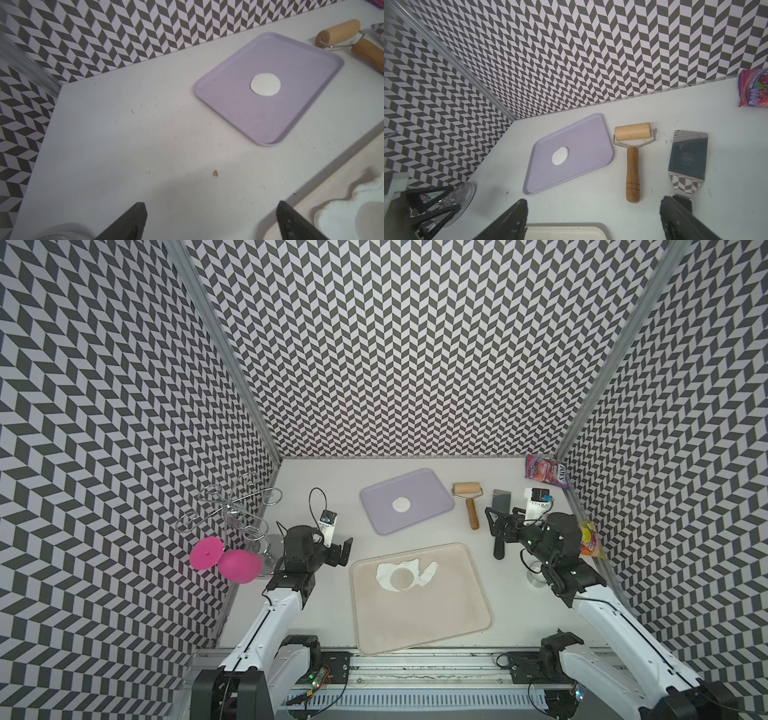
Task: Roll out the dumpling wrappers from the dough
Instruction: Reset both arms
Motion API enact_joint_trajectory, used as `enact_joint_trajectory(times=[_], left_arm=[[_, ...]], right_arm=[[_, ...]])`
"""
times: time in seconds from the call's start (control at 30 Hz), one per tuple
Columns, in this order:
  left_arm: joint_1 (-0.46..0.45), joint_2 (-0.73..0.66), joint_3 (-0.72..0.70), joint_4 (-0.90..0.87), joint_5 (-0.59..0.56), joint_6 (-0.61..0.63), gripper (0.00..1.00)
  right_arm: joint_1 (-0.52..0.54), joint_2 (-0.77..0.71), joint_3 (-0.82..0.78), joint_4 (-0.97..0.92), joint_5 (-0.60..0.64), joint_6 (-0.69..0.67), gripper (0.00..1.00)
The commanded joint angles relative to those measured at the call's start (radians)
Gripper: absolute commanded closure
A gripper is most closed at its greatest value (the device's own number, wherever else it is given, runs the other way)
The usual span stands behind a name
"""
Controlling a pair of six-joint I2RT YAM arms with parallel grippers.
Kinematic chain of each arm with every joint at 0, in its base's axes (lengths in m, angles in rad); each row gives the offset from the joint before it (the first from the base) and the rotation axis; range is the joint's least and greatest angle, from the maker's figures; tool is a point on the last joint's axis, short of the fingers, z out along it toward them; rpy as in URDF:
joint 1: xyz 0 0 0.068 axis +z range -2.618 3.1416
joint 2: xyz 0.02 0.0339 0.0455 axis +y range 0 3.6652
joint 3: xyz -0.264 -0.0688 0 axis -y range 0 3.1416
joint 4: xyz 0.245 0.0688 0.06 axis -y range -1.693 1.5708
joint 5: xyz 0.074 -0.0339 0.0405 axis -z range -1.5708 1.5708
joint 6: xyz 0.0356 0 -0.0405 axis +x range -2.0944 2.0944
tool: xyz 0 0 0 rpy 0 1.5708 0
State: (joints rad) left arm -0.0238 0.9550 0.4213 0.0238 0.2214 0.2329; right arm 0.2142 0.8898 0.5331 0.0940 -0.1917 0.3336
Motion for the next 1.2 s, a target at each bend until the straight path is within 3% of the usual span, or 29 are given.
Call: enact_joint_trajectory(times=[0.0,0.27,0.4,0.6,0.7,0.77,0.8,0.97,1.07,1.17], left_arm=[[0.01,-0.006,-0.056,0.231,0.029,-0.036,0.0],[0.014,0.091,-0.189,0.628,-0.021,-0.083,0.0],[0.022,0.194,-0.216,0.849,-0.072,-0.109,0.0],[0.029,0.462,-0.255,1.267,-0.089,-0.195,0.0],[0.034,0.626,-0.262,1.467,-0.155,-0.224,0.0],[0.033,0.575,-0.207,1.263,-0.136,-0.215,0.0],[0.033,0.568,-0.166,1.186,-0.138,-0.221,0.0],[0.033,0.596,-0.149,1.191,-0.151,-0.224,0.0],[0.034,0.594,-0.15,1.187,-0.148,-0.225,0.0],[0.035,0.594,-0.147,1.182,-0.147,-0.225,0.0]], right_arm=[[0.004,-0.045,-0.062,0.175,0.008,0.04,0.0],[0.004,-0.149,-0.133,0.204,0.022,-0.004,0.0],[0.004,-0.167,-0.093,0.152,-0.054,-0.069,0.0],[0.004,-0.189,-0.097,0.161,-0.104,-0.143,0.0],[0.004,-0.215,-0.128,0.213,-0.196,-0.277,0.0],[0.004,-0.22,-0.147,0.233,-0.165,-0.326,0.01],[0.004,-0.218,-0.155,0.236,-0.088,-0.302,0.01],[-0.001,-0.11,-0.221,0.403,0.152,-0.378,0.0],[-0.023,0.024,-0.264,0.563,0.189,-0.434,0.0],[-0.09,0.178,-0.294,0.722,0.128,-0.409,0.0]])
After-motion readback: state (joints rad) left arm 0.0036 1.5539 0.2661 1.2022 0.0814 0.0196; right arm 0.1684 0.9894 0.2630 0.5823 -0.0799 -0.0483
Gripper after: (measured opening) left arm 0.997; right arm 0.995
